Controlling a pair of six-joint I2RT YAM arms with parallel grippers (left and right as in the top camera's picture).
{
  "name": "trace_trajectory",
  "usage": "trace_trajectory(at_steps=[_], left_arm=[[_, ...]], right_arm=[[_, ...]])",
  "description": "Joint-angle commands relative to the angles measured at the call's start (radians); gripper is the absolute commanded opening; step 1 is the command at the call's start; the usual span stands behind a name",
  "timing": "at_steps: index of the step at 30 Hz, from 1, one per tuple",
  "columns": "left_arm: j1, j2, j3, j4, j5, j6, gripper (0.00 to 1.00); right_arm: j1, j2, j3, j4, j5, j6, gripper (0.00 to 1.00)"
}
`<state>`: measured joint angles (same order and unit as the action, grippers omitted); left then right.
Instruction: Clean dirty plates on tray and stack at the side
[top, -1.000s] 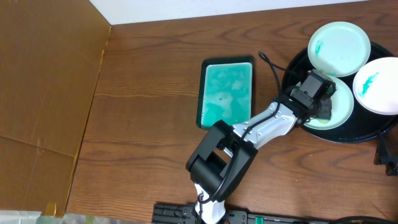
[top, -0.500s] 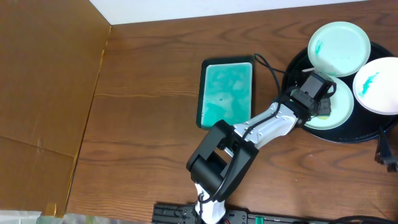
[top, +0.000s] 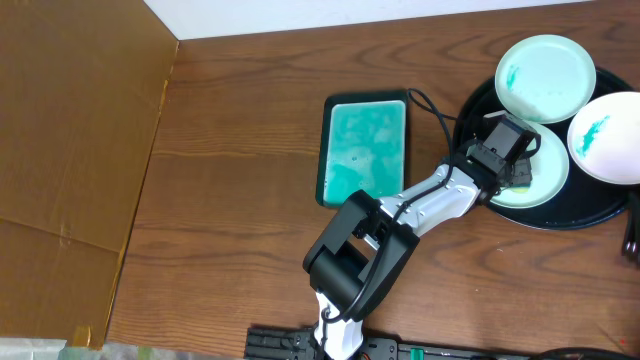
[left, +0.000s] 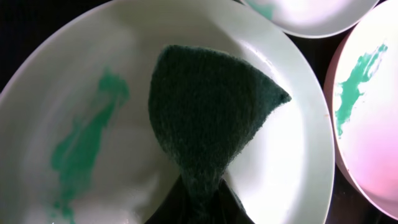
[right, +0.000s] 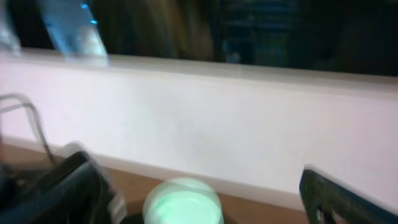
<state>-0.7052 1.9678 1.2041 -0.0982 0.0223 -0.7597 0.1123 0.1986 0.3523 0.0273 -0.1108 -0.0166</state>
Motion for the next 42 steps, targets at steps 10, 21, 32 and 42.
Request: trace_trajectory(at_steps=[10, 21, 32, 42], left_arm=[[-0.001, 0.009, -0.008, 0.003, -0.016, -0.005, 0.08], [-0.001, 0.009, -0.008, 0.003, -0.016, -0.001, 0.08], [-0.001, 0.009, -0.008, 0.003, -0.016, -0.001, 0.08], [-0.001, 0.009, -0.008, 0.003, -0.016, -0.002, 0.08]], right_arm=[[-0.008, 0.940, 0.649, -0.509, -0.373, -0.011, 0.99], [0.042, 1.350, 0.660, -0.426, -0.351, 0.225, 0.40], [0.067, 1.471, 0.660, -0.524, -0.133, 0.344, 0.54], [0.067, 1.591, 0.660, -0.417, -0.143, 0.360, 0.52]])
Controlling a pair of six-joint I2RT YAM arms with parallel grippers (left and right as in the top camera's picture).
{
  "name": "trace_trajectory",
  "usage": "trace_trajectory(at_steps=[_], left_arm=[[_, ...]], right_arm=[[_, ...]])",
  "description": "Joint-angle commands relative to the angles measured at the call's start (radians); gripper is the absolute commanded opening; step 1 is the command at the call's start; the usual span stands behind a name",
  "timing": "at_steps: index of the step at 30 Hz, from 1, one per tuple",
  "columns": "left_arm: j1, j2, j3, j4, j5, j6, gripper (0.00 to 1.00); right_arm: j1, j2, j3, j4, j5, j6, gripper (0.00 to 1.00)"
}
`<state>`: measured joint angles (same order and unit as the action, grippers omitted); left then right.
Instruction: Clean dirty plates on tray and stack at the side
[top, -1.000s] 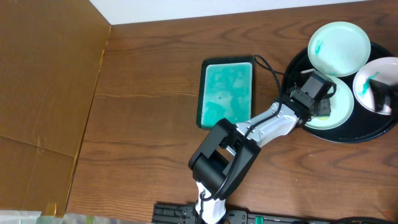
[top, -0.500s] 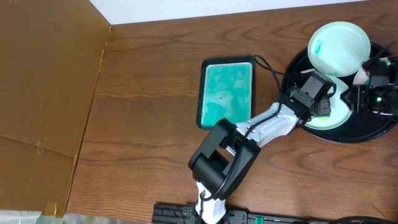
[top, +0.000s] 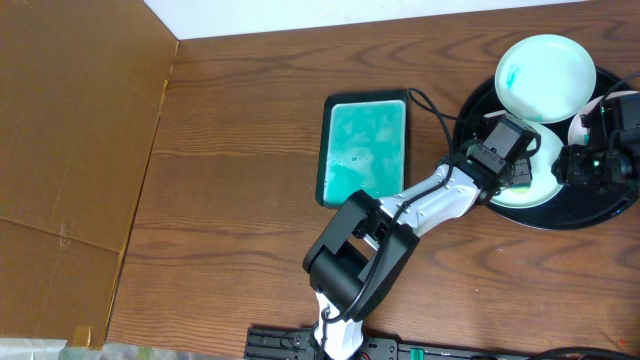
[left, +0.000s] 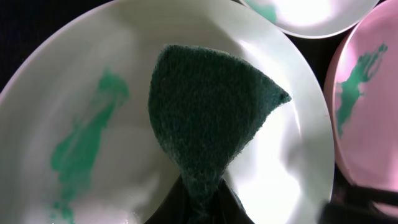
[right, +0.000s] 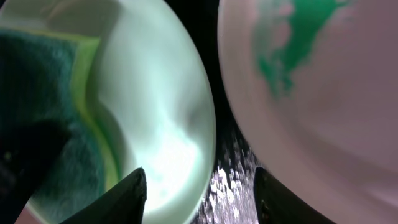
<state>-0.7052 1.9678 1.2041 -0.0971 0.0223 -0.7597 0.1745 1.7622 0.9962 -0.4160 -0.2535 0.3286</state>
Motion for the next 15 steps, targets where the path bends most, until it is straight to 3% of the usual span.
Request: trace_trajectory(at_steps=[1, 12, 15], left_arm=[[-0.001, 0.009, -0.008, 0.002, -0.016, -0.001, 0.08], [-0.001, 0.009, -0.008, 0.002, -0.016, -0.002, 0.08], [-0.001, 0.009, -0.008, 0.003, -0.016, -0.002, 0.08]], right_arm=[[0.005, 0.037, 0.016, 0.045, -0.008, 0.015, 0.51], [0.010, 0.071, 0.016, 0.151, 0.003, -0.097, 0.52], [0.010, 0.071, 0.016, 0.174, 0.034, -0.103, 0.46]])
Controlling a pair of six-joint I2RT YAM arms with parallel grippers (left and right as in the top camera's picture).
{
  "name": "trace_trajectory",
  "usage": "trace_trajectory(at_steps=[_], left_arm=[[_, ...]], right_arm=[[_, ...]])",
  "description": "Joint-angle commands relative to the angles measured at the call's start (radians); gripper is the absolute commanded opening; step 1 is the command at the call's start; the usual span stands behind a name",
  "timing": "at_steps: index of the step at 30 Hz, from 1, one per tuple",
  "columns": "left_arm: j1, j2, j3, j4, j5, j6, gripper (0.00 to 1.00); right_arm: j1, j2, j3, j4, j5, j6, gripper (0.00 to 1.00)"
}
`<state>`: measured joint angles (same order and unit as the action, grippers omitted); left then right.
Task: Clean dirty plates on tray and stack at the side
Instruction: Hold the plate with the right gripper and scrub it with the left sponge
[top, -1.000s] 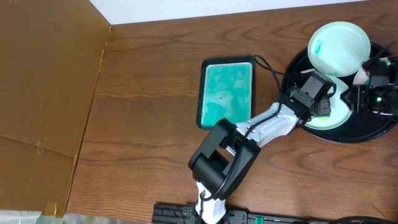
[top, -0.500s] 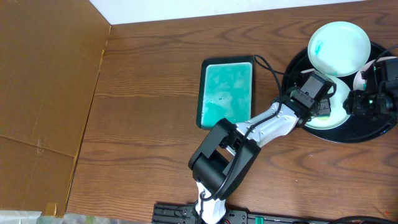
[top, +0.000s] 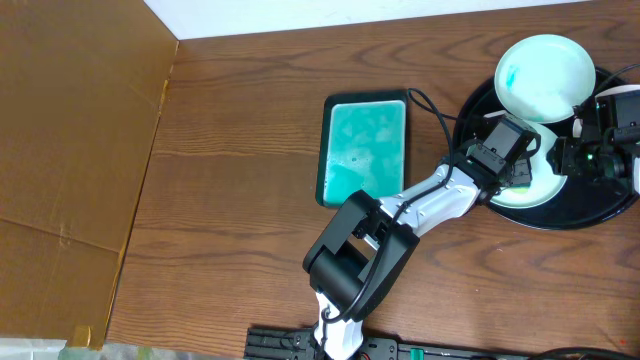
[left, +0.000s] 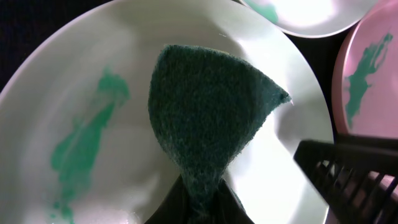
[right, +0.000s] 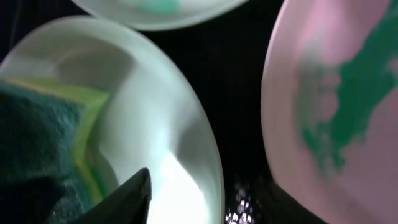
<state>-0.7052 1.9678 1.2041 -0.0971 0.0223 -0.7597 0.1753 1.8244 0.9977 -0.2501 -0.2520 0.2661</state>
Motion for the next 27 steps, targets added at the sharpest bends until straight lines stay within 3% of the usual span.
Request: trace_trajectory(at_steps=[1, 4, 13, 14, 17, 19, 27], left_arm=[[-0.001, 0.009, -0.008, 0.006, -0.016, -0.002, 0.08], [-0.001, 0.009, -0.008, 0.014, -0.016, -0.003, 0.08], [-0.001, 0.009, -0.008, 0.039, -0.006, -0.066, 0.08], [-0.001, 0.009, -0.008, 0.038, -0.006, -0.066, 0.14], [-0.002, 0.009, -0.008, 0.035, -0.006, -0.065, 0.47], [-0.001, 0.009, -0.008, 0.035, -0.006, -0.049, 0.57], [-0.001, 0.009, -0.008, 0.045, -0.009, 0.027, 0.60]], right_arm=[[0.009, 0.009, 0.015, 0.008, 0.058, -0.044, 0.41], [0.009, 0.010, 0.014, 0.007, 0.079, -0.043, 0.30], [0.010, 0.026, 0.014, 0.009, 0.079, -0.043, 0.32], [0.010, 0.034, 0.014, 0.012, 0.079, -0.043, 0.32], [0.010, 0.064, 0.014, 0.024, 0.069, -0.043, 0.33], [0.010, 0.080, 0.014, 0.035, 0.057, -0.042, 0.33], [0.010, 0.086, 0.014, 0.055, 0.037, -0.043, 0.27]])
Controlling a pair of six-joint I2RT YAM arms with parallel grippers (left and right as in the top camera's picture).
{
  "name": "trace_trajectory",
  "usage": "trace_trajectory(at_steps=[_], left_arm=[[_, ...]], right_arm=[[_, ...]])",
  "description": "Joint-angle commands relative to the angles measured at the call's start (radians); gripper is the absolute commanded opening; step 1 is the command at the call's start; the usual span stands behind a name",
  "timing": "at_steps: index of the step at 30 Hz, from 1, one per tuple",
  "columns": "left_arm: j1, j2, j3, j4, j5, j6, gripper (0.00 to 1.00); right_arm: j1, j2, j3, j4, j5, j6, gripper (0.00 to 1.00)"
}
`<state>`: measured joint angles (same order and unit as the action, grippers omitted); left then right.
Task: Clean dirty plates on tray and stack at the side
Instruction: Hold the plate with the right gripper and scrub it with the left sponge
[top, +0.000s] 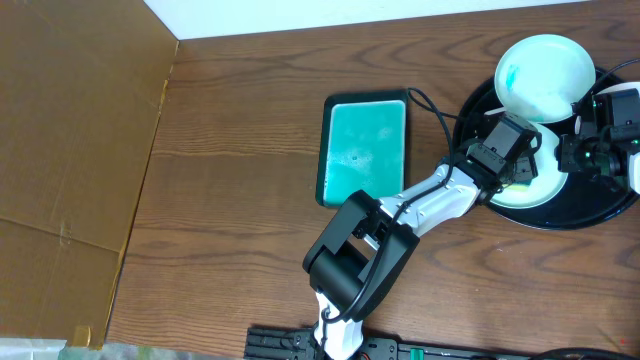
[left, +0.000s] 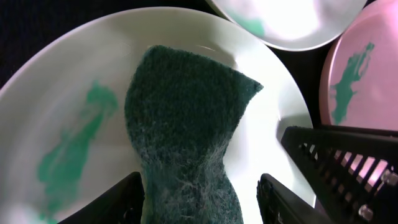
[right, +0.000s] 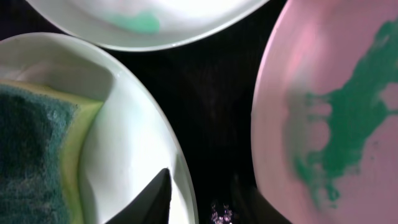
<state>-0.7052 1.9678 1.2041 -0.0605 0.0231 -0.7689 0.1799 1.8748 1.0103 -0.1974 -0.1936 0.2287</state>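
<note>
A black round tray (top: 560, 215) holds three plates smeared with green. On the near white plate (left: 68, 93) lies a dark green sponge (left: 186, 124), its yellow side showing in the right wrist view (right: 81, 130). My left gripper (left: 202, 190) stands open, a finger on each side of the sponge. My right gripper (right: 202, 186) is open with one finger inside that plate's right rim (right: 186, 186) and the other outside it. A pink plate (right: 336, 93) lies to the right and a mint plate (top: 545, 78) behind.
A green rectangular basin (top: 365, 150) of teal liquid sits left of the tray. Brown cardboard (top: 70, 150) covers the table's left side. A white wall edge (top: 400, 10) runs along the back. The right gripper's black finger (left: 336, 162) stands close beside the left gripper.
My left gripper has opened; the sponge, pinched into a cone before, now lies wider and flatter on the plate. My right gripper's fingers stand closer together over the white plate's rim.
At first my left gripper pinched the sponge on the near plate, and my right arm was off the tray. Then my right gripper appeared between the white and pink plates and moved to the white plate's rim. Now the left has let the sponge go.
</note>
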Motion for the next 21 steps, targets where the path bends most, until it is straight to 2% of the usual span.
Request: trace_trajectory(at_steps=[1, 10, 12, 18, 19, 21], left_arm=[[-0.001, 0.009, -0.008, 0.015, -0.010, 0.043, 0.60], [-0.001, 0.042, -0.008, 0.025, -0.069, 0.069, 0.52], [-0.001, 0.061, -0.008, 0.024, -0.069, 0.069, 0.46], [-0.001, 0.071, -0.008, 0.036, -0.069, 0.100, 0.11], [-0.001, 0.071, -0.008, 0.036, -0.070, 0.107, 0.08], [0.000, 0.071, -0.008, 0.032, -0.070, 0.108, 0.07]], right_arm=[[0.005, 0.035, 0.001, 0.004, -0.025, -0.005, 0.26], [0.006, 0.035, 0.001, -0.001, -0.025, -0.005, 0.29], [0.007, 0.035, 0.001, 0.000, -0.025, -0.005, 0.29], [0.007, 0.035, 0.001, -0.004, -0.025, -0.005, 0.29], [0.007, 0.035, 0.001, -0.004, -0.025, -0.005, 0.30], [0.008, 0.035, 0.001, -0.004, -0.025, -0.005, 0.30]])
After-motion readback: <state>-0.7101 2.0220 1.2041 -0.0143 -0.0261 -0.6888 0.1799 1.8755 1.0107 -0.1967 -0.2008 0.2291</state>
